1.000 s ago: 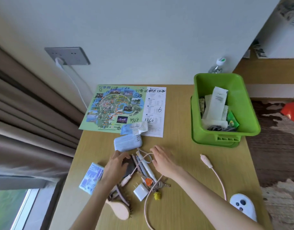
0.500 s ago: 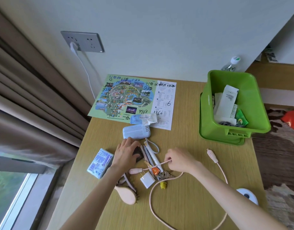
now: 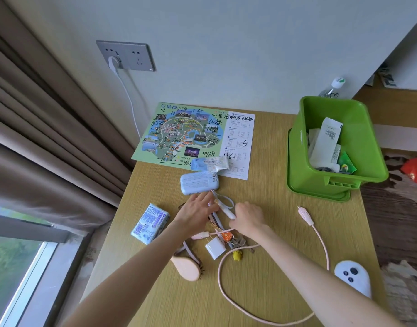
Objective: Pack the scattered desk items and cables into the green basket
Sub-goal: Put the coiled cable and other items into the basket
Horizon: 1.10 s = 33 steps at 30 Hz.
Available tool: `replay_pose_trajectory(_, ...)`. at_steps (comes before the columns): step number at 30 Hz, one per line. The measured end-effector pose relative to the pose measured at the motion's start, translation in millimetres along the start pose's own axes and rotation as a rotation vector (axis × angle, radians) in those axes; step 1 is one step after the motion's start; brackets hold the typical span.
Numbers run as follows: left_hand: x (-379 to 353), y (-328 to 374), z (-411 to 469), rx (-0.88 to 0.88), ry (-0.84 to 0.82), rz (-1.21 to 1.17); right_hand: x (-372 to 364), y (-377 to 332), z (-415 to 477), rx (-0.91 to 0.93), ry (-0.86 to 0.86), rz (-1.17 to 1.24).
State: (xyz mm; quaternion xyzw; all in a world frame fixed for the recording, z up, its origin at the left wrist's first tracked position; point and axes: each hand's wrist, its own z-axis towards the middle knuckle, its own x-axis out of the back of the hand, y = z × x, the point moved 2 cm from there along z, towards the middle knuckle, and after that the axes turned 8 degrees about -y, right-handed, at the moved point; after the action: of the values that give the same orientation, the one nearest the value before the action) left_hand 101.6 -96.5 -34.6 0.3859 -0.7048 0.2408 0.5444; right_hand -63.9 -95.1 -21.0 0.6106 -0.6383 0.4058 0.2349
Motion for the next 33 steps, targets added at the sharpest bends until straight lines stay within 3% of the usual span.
replay_pose_trajectory(5, -6.2, 8.0, 4.5, -0.187, -0.105, 0.225, 0.8, 28.5, -12.4, -0.037, 0.046, -0.06)
replay_pose_trajectory(13, 4.0, 15.4, 11.7, -0.257, -0.183, 0.444, 6.3, 52.1, -20.3, 0.133, 0.111, -0.118)
replay_pose_trajectory(17, 4.0, 18.0, 15.6, -0.271, -0.195, 0.469, 20.8, 57.9, -25.2, 0.116, 0.231, 0.102)
replay_pose_trajectory(20, 4.3, 18.6, 16.2, -0.266, -0.191, 0.418, 27.4, 60.9, -27.7, 0.085, 0.325, 0.476)
replay_pose_trajectory(23, 2.6, 23.0, 16.3, -0.253, -0.181, 0.354, 21.7, 66.2, -30.2, 0.06, 0.285, 0.739)
replay_pose_trajectory(26, 1.3, 30.0, 18.2, -0.235, -0.175, 0.321, 2.4, 71.0, -30.7, 0.096, 0.187, 0.62)
replay_pose_trajectory(29, 2.2, 34.4, 20.2, -0.206, -0.169, 0.303, -14.7, 79.0, -27.4, 0.066, 0.172, 0.361)
replay_pose_trajectory(33, 4.0, 39.0, 19.9, -0.187, -0.172, 0.289, -21.1, 86.9, -28.1, 0.04, 0.203, 0.222)
